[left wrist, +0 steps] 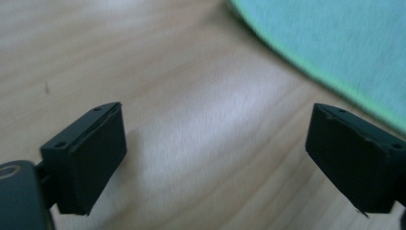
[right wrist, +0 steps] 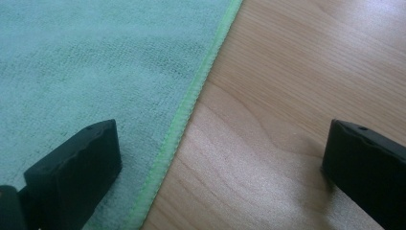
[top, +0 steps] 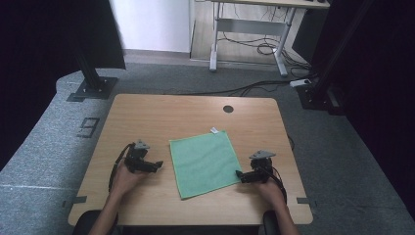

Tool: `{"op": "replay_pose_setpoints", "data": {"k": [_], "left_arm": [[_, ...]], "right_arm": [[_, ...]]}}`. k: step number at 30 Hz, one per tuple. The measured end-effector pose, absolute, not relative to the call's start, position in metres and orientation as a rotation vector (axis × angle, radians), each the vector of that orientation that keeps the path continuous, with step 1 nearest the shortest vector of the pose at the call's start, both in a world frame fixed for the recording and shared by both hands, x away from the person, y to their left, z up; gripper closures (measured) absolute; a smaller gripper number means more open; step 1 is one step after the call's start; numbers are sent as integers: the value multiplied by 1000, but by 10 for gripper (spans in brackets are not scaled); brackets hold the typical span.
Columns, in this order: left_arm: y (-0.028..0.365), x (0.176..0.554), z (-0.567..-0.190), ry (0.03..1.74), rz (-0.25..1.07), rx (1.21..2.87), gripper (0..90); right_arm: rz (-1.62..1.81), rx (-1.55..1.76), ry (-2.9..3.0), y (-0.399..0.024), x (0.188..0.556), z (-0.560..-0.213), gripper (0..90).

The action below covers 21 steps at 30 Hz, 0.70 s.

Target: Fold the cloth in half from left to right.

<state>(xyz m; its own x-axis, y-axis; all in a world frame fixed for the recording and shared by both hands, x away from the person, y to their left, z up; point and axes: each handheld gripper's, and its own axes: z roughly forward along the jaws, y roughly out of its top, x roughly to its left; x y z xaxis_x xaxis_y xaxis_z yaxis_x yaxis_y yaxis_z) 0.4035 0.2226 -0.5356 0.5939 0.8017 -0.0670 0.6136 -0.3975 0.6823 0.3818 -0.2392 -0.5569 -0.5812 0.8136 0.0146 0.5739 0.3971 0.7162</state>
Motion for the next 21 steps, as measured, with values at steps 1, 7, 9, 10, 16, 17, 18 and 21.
{"op": "replay_pose_setpoints", "data": {"k": [1,7,9,10,16,17,18,21], "left_arm": [[221,406,-533,1114,366,2140,87],[211,430,-519,1084,376,2123,152],[204,437,-514,1055,391,2150,167],[200,440,-512,1047,403,2162,171],[185,458,-507,1039,445,2179,253],[184,461,-507,1037,447,2181,266],[183,463,-507,1039,448,2177,277],[183,469,-509,1048,453,2167,313]], "right_arm": [[990,1204,2322,-239,382,-557,0],[990,1204,2322,-239,382,-557,0],[990,1204,2321,-239,382,-557,0],[990,1204,2321,-239,382,-557,0],[989,1203,2322,-239,382,-557,0],[989,1203,2322,-239,382,-557,0],[989,1203,2322,-239,382,-557,0],[989,1203,2322,-239,382,-557,0]]}}
